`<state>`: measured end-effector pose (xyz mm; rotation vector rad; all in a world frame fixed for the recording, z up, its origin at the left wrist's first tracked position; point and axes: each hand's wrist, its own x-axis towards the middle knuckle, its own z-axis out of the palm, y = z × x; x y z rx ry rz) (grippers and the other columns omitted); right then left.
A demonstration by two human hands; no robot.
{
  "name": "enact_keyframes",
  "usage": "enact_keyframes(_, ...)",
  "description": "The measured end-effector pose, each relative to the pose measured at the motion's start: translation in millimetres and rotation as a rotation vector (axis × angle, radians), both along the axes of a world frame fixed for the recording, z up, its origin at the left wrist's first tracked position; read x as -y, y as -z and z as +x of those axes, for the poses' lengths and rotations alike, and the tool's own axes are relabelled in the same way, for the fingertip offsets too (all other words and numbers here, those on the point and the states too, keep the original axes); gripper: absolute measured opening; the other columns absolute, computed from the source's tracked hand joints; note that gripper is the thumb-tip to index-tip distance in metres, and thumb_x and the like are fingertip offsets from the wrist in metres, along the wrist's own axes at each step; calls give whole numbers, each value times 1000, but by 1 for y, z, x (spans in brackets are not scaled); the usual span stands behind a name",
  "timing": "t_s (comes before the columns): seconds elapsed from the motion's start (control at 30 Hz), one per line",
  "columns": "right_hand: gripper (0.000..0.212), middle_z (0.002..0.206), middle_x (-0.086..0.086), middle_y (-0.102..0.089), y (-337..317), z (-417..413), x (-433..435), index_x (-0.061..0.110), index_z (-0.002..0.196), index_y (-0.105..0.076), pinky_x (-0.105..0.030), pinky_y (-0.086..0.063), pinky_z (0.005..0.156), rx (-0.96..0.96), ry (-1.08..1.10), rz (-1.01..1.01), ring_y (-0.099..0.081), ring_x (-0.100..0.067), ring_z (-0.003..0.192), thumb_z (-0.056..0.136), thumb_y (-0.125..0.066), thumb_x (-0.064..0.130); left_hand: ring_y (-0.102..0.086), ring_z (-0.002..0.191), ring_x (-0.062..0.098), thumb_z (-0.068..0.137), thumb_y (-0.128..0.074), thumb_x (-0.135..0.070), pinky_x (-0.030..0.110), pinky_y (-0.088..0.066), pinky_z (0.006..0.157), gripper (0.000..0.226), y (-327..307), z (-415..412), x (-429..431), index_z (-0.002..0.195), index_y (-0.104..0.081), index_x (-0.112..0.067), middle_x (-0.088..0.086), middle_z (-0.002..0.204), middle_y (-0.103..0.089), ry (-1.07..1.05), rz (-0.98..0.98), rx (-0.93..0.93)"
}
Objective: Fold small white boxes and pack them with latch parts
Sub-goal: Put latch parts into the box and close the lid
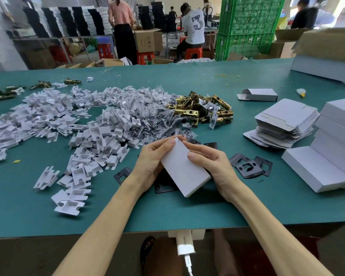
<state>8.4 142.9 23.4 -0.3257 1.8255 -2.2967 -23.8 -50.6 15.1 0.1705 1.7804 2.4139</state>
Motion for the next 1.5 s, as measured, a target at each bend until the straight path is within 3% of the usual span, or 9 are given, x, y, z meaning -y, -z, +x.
enact_keyframes(0.13, 34, 120, -1, -75, -1, 0, 1, 27, 123, -75, -18, -54, 78, -7, -25, -13, -70, -11, 97, 89, -77, 28, -69, 103, 24, 91, -74, -28, 41, -60, 90, 37, -1, 1, -2, 116, -74, -1, 15, 124, -74, -36, 30, 22)
enact_keyframes(0.27, 36, 124, 4, -73, -1, 1, 2, 27, 123, -75, -17, -53, 79, -11, -34, -13, -69, -9, 100, 88, -74, 30, -67, 115, 34, 88, -75, -24, 52, -53, 103, 33, -3, 2, -4, 108, -59, -2, 18, 125, -73, -58, 72, 51)
enact_keyframes(0.4, 36, 125, 4, -73, -1, 0, 2, 28, 122, -76, -15, -51, 77, -14, -36, -23, -69, -6, 100, 86, -76, 30, -72, 112, 29, 93, -71, -19, 46, -58, 96, 18, -6, 3, -5, 89, -56, -10, 18, 122, -74, -51, 73, 26)
enact_keyframes(0.77, 49, 137, 7, -66, -1, -2, 0, 27, 136, -66, -21, -53, 89, -51, -101, 18, -66, -15, 119, 87, -74, 27, -69, 86, 23, 86, -79, -23, 34, -60, 68, 22, -2, -1, -2, 77, -60, -17, 19, 106, -75, -127, 71, 21)
enact_keyframes(0.9, 50, 132, 3, -69, -1, -2, 0, 29, 136, -66, -22, -53, 87, -45, -98, 29, -68, -15, 111, 87, -73, 28, -64, 96, 30, 85, -80, -23, 39, -57, 76, 20, -3, 0, -2, 77, -62, -17, 31, 124, -67, -132, 57, 20)
enact_keyframes(1.1, 45, 131, 3, -70, 1, -3, 1, 28, 133, -68, -23, -55, 86, -53, -75, 4, -69, -15, 108, 89, -72, 26, -66, 83, 21, 84, -81, -26, 36, -57, 72, 20, -3, 0, -1, 78, -63, -18, 10, 97, -75, -117, 32, -15)
enact_keyframes(1.3, 41, 125, 4, -73, 5, -4, 1, 31, 132, -68, -22, -55, 87, -107, -39, 49, -69, -15, 110, 91, -73, 26, -66, 75, 19, 83, -81, -28, 31, -56, 66, 24, 1, -1, -4, 76, -62, -16, 9, 88, -76, -211, -26, -19)
enact_keyframes(1.4, 47, 124, 16, -71, 6, -5, 3, 32, 130, -68, -14, -50, 84, -149, 34, 149, -67, -4, 113, 84, -73, 36, -64, 86, 28, 87, -84, -25, 44, -51, 78, 26, 5, -4, -4, 80, -62, -11, 26, 101, -74, -318, -61, -10)
enact_keyframes(1.5, 58, 124, 22, -66, 9, -5, 7, 34, 130, -64, -12, -47, 86, -211, 109, 346, -61, 2, 113, 75, -78, 45, -60, 79, 23, 88, -84, -30, 42, -48, 72, 28, 9, -6, -1, 84, -63, -11, 13, 85, -68, -441, -90, -18)
